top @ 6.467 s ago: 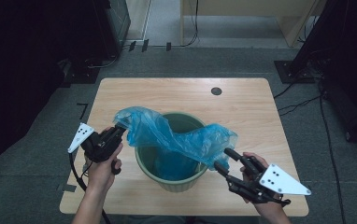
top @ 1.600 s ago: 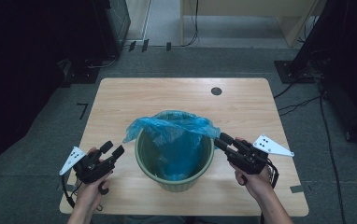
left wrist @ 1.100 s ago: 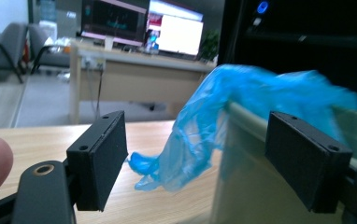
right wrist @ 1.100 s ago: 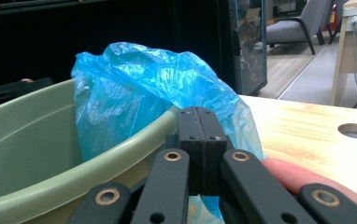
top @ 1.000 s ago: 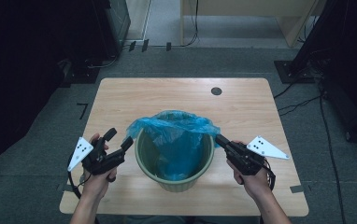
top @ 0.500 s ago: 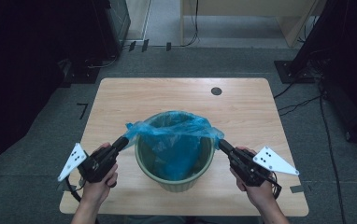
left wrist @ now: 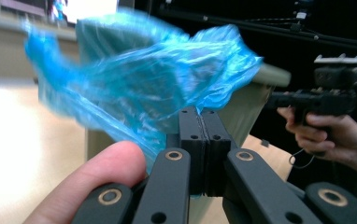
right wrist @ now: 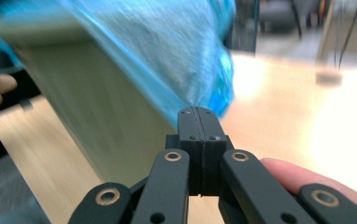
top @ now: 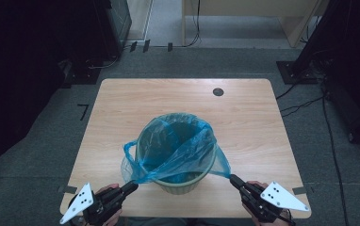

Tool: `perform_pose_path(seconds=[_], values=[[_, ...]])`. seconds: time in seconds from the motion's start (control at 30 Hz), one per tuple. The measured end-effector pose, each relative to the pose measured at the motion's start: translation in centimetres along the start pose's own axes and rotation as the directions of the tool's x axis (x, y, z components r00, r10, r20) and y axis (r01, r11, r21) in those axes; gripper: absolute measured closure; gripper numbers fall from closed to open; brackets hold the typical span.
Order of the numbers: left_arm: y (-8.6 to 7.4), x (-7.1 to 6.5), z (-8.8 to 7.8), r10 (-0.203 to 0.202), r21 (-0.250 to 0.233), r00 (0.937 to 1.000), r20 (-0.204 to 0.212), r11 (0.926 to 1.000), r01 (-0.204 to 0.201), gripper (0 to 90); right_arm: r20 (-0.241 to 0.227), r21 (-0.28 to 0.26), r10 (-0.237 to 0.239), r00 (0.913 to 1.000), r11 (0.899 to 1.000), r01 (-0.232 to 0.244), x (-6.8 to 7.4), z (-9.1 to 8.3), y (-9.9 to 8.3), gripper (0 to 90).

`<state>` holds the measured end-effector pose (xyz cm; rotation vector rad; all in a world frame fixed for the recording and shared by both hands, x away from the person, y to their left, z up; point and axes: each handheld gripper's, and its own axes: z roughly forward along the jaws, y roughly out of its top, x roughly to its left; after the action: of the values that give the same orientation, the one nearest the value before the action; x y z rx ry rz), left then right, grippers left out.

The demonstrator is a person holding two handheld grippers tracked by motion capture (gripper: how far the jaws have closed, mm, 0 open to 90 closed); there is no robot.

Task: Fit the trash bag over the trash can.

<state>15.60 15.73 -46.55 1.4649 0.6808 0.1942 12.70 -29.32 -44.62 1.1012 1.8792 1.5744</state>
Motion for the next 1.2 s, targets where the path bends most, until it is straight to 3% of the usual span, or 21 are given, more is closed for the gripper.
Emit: perform_pose_path(seconds=[0.1,0.17,0.23,0.3,0.37,0.43,0.5,0.57,0.7,0.77,0.87,0.93,1.0,1.07,1.2], values=[[-1.6,0.4,1.3,-0.038,0.089,0.9991,-0.017,0.9952,0.039,89.5,0.045,0.119,0.035,0.9984,0.992,-0.041,-0.9,1.5,-1.7,90.0],[-2.2,0.6,2.0,-0.045,0.142,0.9975,-0.054,0.9885,0.053,88.9,0.070,0.189,0.027,0.9972,0.981,-0.040,-1.1,2.8,-2.7,90.0],[-2.3,0.5,2.1,-0.031,0.137,0.9968,-0.073,0.9898,0.041,85.1,0.084,0.212,0.043,0.9956,0.975,-0.060,-1.2,3.4,-3.1,90.0],[-1.9,0.0,1.7,-0.005,0.100,0.9980,-0.064,0.9949,0.012,79.3,0.082,0.152,0.050,0.9953,0.986,-0.062,-1.0,3.0,-2.8,89.0],[-1.5,-0.6,1.4,0.017,0.063,0.9986,-0.050,0.9979,-0.014,78.8,0.064,-0.004,0.014,0.9978,1.000,-0.014,-0.5,1.6,-2.1,74.3],[-1.1,-1.1,1.2,0.030,0.035,0.9987,-0.041,0.9990,-0.029,78.7,0.062,-0.153,-0.005,0.9981,0.988,0.014,0.2,0.2,-1.2,64.1],[-0.9,-1.3,1.2,0.032,0.022,0.9989,-0.036,0.9993,-0.031,78.6,0.068,-0.229,-0.008,0.9976,0.973,0.023,0.8,-0.6,-0.3,53.0],[-0.7,-1.5,1.1,0.034,0.011,0.9988,-0.034,0.9994,-0.034,78.3,0.058,-0.277,-0.008,0.9983,0.960,0.024,1.2,-0.8,0.6,40.4],[-0.5,-1.4,1.1,0.036,-0.005,0.9988,-0.033,0.9993,-0.036,78.3,-0.024,-0.295,0.010,0.9997,0.955,-0.016,1.3,0.5,2.1,25.0],[-0.4,-1.4,1.1,0.034,-0.009,0.9988,-0.035,0.9994,-0.035,78.2,-0.056,-0.284,0.016,0.9983,0.958,-0.031,1.1,1.6,2.4,23.5],[-0.3,-1.2,1.1,0.022,-0.019,0.9991,-0.037,0.9995,-0.023,77.9,-0.151,-0.243,0.027,0.9882,0.968,-0.063,0.9,3.0,2.4,27.8],[-0.2,-1.2,1.1,0.019,-0.025,0.9990,-0.039,0.9995,-0.020,78.0,-0.197,-0.219,0.017,0.9802,0.974,-0.061,1.0,3.5,2.1,42.3],[-0.2,-1.1,1.1,0.023,-0.026,0.9989,-0.042,0.9994,-0.024,78.1,-0.199,-0.195,-0.004,0.9801,0.980,-0.035,1.2,3.7,1.8,68.3],[-0.2,-1.0,1.1,0.024,-0.025,0.9984,-0.051,0.9994,-0.025,78.3,-0.166,-0.172,-0.030,0.9856,0.985,0.001,1.4,3.8,1.6,87.9],[-0.4,-0.9,1.1,0.043,0.002,0.9966,-0.070,0.9991,-0.043,79.7,-0.161,-0.124,-0.079,0.9837,0.990,0.059,1.8,3.9,1.2,90.0]])
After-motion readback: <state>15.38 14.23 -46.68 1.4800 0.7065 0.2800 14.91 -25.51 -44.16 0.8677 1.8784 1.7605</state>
